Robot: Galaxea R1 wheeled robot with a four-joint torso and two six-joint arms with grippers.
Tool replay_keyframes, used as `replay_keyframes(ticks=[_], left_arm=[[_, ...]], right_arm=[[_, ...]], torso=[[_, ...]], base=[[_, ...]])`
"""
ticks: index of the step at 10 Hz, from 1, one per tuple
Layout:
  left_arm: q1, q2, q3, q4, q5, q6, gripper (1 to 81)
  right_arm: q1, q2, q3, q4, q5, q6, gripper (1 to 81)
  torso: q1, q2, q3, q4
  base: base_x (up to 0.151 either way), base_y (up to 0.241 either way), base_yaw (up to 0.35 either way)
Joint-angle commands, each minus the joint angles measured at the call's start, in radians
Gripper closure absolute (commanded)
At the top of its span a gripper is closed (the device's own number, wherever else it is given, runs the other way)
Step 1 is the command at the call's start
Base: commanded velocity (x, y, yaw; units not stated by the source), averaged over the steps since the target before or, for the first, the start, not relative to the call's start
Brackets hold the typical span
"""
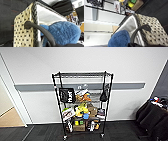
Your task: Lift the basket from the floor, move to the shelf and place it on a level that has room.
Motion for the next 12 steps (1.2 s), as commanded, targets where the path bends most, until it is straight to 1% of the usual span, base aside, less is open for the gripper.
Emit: replay_keyframes(ticks=[1, 3, 6, 12], left_arm=[[-0.069, -0.055, 0.093, -0.007, 0.015, 0.003, 81.1], [-0.029, -0.057, 0.104, 0.018, -0.031, 0.003, 81.1], [-0.017, -0.057, 0.112, 0.027, -0.04, 0.003, 81.1], [-0.017, -0.055, 0.112, 0.029, -0.04, 0.001, 81.1]], right_arm=[[0.069, -0.048, 0.109, -0.042, -0.019, -0.002, 81.1], [0.046, -0.053, 0.118, -0.059, -0.01, -0.002, 81.1], [0.028, -0.048, 0.123, -0.07, -0.004, -0.002, 81.1], [0.029, -0.048, 0.123, -0.07, -0.004, -0.002, 81.1]], torso=[[0.0, 0.0, 0.0, 0.0], [0.0, 0.0, 0.0, 0.0], [0.0, 0.0, 0.0, 0.0], [-0.001, 0.0, 0.0, 0.0]], base=[[0.092, 0.0, 0.0], [0.096, 0.0, 0.0], [0.105, 0.0, 0.0], [0.141, 0.0, 0.0]])
